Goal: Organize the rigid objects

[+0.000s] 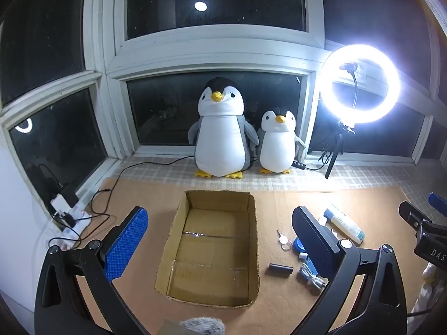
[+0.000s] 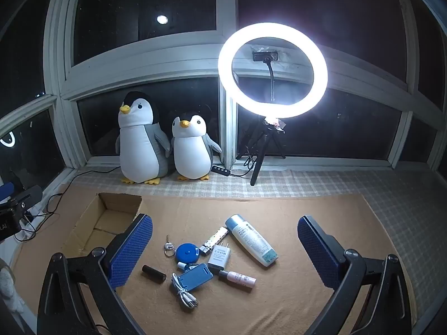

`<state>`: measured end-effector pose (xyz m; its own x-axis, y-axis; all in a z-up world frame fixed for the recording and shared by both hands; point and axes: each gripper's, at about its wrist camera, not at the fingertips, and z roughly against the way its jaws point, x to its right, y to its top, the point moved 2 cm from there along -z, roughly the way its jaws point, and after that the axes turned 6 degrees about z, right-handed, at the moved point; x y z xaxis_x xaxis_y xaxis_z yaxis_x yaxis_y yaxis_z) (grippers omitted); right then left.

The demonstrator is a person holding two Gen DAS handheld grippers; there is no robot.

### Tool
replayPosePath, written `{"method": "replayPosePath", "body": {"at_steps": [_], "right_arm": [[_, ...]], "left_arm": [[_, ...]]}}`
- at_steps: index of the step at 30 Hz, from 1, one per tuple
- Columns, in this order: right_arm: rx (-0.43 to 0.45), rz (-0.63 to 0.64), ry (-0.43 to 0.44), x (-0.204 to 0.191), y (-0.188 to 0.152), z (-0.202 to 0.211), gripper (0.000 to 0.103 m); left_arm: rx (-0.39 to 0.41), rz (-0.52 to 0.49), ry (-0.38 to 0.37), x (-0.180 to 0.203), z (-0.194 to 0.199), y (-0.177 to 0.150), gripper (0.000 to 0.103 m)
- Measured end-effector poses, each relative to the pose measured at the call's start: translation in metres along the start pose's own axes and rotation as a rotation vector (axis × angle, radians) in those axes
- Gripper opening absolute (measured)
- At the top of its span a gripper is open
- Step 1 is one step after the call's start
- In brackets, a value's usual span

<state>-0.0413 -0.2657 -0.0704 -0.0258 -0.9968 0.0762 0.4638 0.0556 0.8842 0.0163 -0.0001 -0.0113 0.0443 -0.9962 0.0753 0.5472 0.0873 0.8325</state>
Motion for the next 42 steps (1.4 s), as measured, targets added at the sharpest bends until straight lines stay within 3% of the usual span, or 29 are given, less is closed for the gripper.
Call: {"method": "replayPosePath", "body": {"at_steps": [7, 42], "right_arm": [[0.0, 0.01, -0.003, -0.001, -0.001, -0.001, 0.103], [-0.001, 0.011, -0.003, -0.002, 0.0, -0.002, 0.102]], "left_arm": [[-0.002, 0.005, 0.006, 0.003, -0.002, -0.01, 0.103], [-0.001, 0.002, 0.006, 0.001, -0.003, -0.001, 0.103]]}}
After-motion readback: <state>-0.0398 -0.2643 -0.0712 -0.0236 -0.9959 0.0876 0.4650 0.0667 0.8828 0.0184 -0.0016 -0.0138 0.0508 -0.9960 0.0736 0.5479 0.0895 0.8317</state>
